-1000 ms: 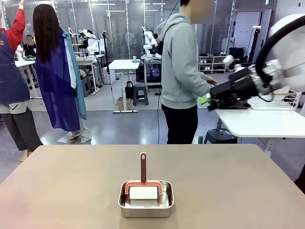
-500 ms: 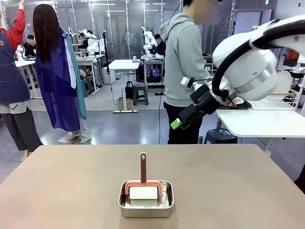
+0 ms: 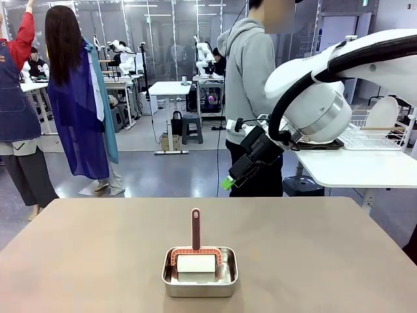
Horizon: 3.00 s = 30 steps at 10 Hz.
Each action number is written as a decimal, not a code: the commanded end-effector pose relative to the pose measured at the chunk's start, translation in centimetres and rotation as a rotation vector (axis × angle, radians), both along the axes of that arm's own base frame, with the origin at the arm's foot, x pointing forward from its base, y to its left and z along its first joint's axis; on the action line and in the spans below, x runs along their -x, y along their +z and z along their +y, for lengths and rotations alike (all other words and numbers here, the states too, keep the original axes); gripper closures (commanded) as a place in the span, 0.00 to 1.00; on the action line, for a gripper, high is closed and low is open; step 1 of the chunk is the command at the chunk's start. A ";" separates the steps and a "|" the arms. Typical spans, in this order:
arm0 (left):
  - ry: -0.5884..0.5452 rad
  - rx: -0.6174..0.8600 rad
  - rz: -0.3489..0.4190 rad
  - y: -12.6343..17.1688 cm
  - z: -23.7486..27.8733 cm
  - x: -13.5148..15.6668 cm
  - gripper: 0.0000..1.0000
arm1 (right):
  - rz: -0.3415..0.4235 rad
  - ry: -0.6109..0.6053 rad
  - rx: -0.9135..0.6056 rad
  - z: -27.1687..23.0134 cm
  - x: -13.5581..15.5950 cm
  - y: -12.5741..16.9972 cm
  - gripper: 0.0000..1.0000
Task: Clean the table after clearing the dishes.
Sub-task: When the right (or left) Handle tray is removed, use the right hand (or left hand) to clean the right (or left) side of the table with the Lint Roller.
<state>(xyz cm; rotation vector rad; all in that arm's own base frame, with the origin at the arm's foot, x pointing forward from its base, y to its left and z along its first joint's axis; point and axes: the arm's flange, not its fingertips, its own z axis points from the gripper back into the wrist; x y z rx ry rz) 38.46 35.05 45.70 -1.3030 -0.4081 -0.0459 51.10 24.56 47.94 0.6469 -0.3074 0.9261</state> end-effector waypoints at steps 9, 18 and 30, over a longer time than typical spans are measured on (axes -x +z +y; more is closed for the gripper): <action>-0.003 0.014 -0.003 0.1 -0.1 0.4 0.00 | -0.061 0.266 0.143 6.4 -2.3 0.2 0.00; -0.003 0.014 -0.003 0.1 -0.1 0.4 0.00 | 0.078 0.533 0.387 17.4 -2.8 -5.7 0.00; -0.003 0.014 -0.003 0.1 -0.1 0.4 0.00 | 0.171 0.606 0.539 19.2 -0.4 -8.8 0.00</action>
